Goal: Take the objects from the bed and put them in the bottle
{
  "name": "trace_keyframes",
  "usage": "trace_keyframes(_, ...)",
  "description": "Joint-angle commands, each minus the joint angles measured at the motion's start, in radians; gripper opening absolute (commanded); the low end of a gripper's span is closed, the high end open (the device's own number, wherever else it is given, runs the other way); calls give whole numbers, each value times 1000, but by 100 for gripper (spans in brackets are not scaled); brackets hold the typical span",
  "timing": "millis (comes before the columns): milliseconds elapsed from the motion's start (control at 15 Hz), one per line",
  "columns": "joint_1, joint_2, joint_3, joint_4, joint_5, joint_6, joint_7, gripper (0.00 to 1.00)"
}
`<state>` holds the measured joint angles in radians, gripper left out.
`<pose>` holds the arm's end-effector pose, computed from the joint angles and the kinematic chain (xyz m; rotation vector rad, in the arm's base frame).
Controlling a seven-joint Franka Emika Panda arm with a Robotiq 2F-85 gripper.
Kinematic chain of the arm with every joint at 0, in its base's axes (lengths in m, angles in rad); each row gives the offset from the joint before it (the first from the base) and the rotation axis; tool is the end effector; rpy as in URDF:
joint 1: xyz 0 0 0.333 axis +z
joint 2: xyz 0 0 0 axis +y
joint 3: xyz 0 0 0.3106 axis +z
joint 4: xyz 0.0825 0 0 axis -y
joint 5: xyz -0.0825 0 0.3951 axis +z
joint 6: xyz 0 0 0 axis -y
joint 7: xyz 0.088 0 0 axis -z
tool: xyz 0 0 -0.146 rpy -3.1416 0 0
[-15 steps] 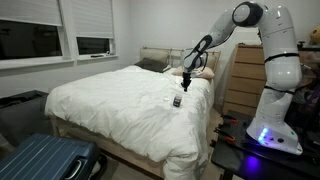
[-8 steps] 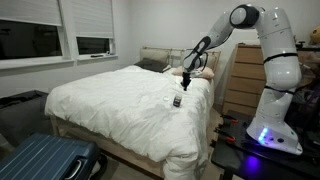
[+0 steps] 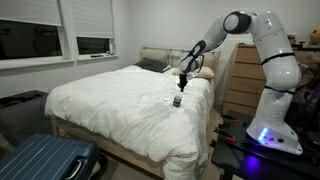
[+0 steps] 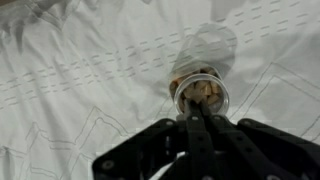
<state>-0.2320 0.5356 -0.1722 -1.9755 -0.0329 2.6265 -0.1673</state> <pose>0.5834 -0.2498 0.1574 2.9925 -0.2703 0.1319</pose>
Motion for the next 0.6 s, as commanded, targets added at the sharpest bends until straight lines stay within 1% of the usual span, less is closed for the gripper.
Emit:
trace_keyframes(0, -3, 54, 14, 66, -8, -3, 13, 1)
trace_keyframes(467, -8, 109, 32, 117, -2, -11, 6, 1)
trace_keyframes(533, -8, 112, 33, 120, -2, -12, 6, 28)
